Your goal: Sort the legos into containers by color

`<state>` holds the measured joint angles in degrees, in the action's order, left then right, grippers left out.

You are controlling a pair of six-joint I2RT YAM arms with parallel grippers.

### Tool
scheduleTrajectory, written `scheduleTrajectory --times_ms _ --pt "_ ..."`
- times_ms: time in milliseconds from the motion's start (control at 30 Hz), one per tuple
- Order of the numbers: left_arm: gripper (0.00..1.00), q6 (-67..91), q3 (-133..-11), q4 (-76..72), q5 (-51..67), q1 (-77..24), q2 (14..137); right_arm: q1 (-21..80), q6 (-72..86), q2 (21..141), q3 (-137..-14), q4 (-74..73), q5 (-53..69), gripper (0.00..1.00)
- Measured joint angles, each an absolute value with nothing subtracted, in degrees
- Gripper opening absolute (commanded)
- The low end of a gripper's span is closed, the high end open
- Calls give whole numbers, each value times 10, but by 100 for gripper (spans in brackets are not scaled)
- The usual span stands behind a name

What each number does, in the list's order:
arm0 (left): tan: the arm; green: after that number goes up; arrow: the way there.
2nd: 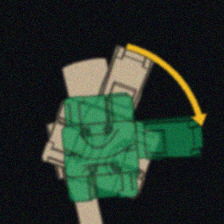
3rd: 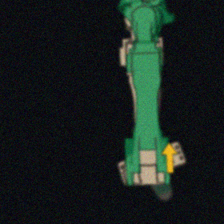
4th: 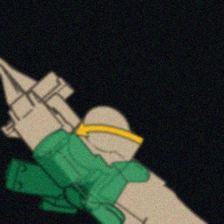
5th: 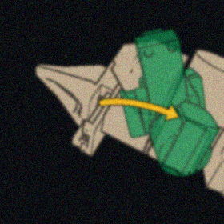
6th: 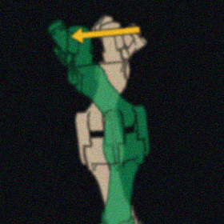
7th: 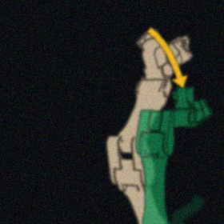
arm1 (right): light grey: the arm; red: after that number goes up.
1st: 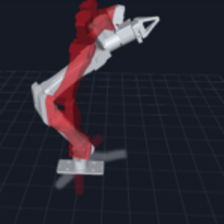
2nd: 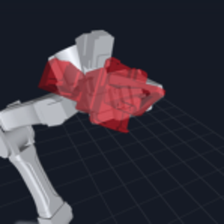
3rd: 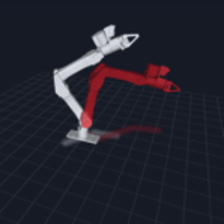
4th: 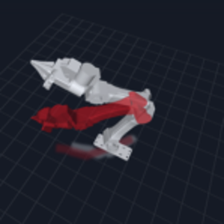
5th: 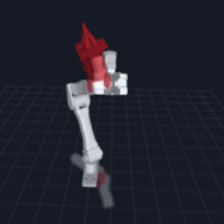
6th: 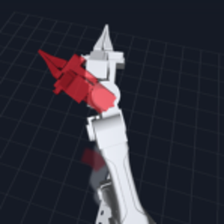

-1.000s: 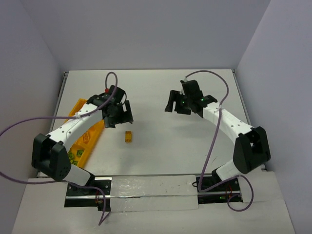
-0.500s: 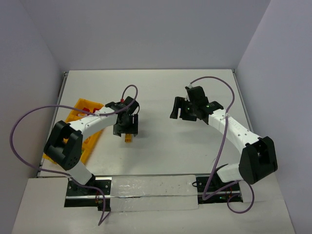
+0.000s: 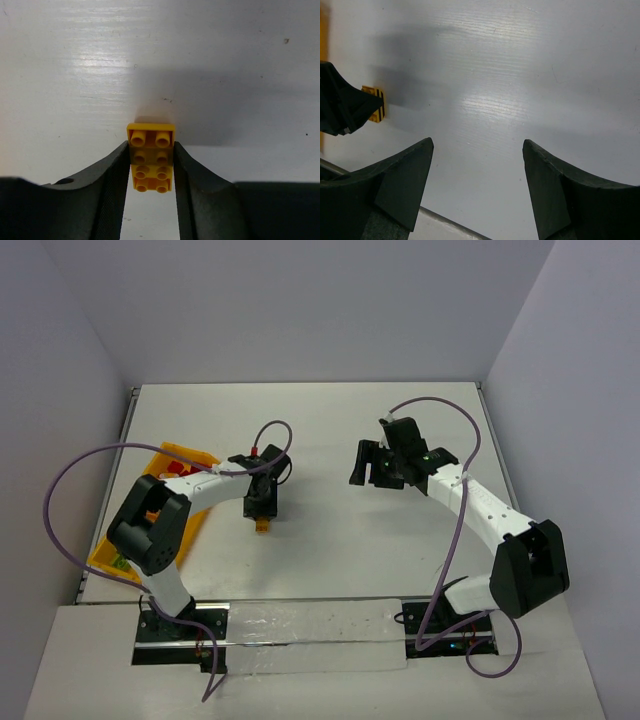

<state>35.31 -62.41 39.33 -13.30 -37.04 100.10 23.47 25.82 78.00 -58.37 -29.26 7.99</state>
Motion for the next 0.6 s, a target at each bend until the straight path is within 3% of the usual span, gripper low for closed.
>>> scheduleTrajectory --times_ms 133,267,600 --pt "35 353 -622 390 -133 -370 1001 235 257 780 -584 -293 82 80" --pt "3 355 -622 389 -135 -370 1001 235 256 780 -584 -293 84 79" --pt "0 387 -642 439 -176 -328 936 235 254 774 -584 -294 83 80"
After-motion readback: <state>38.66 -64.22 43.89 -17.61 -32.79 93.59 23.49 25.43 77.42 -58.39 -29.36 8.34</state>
